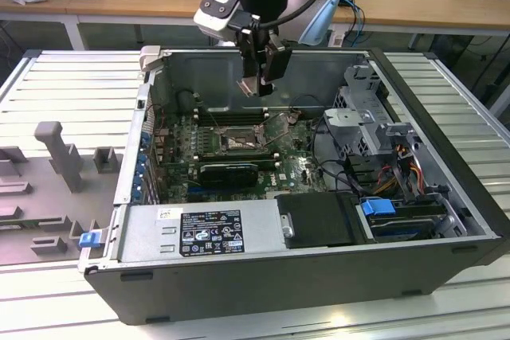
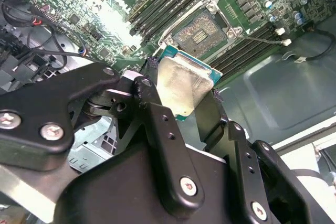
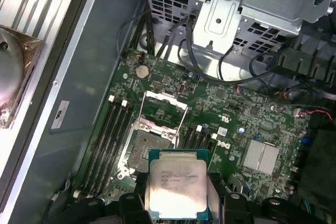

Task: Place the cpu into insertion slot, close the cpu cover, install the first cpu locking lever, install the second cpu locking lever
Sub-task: 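Place the cpu into insertion slot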

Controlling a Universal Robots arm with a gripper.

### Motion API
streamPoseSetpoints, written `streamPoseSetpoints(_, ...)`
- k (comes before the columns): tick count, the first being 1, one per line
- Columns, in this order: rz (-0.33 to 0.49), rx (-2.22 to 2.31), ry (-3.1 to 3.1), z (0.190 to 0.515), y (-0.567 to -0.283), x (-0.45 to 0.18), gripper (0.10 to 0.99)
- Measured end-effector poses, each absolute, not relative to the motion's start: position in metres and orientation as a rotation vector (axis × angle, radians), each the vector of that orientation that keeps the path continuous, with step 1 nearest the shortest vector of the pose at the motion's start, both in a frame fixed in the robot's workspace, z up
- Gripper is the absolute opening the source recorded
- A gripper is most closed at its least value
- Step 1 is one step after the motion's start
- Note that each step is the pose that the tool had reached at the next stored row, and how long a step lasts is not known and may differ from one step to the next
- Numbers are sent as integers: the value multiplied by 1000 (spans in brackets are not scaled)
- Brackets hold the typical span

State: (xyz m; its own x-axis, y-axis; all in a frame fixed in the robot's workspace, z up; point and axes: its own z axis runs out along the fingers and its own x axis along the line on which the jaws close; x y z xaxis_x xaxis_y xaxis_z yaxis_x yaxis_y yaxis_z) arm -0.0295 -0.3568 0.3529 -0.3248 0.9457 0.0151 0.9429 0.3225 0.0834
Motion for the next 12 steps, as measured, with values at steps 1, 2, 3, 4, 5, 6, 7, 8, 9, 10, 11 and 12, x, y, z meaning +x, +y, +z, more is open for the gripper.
streamPoseSetpoints(1, 119, 1804, 2524, 353, -357, -29, 525)
streamPoseSetpoints(2, 118, 1806, 2523, 352, -357, -29, 525)
streamPoseSetpoints(3, 118, 1806, 2523, 351, -357, -29, 525)
streamPoseSetpoints(4, 118, 1807, 2522, 350, -357, -29, 525)
streamPoseSetpoints(5, 118, 1808, 2521, 348, -357, -29, 525)
streamPoseSetpoints(6, 118, 1809, 2521, 348, -357, -29, 525)
streamPoseSetpoints(7, 118, 1809, 2520, 348, -357, -29, 525)
streamPoseSetpoints(8, 118, 1810, 2520, 347, -357, -29, 525)
streamPoseSetpoints(9, 118, 1812, 2518, 345, -357, -29, 525)
streamPoseSetpoints(10, 118, 1813, 2518, 344, -357, -29, 525)
streamPoseSetpoints(11, 118, 1814, 2517, 344, -357, -29, 525)
streamPoseSetpoints(12, 117, 1814, 2517, 343, -357, -29, 525)
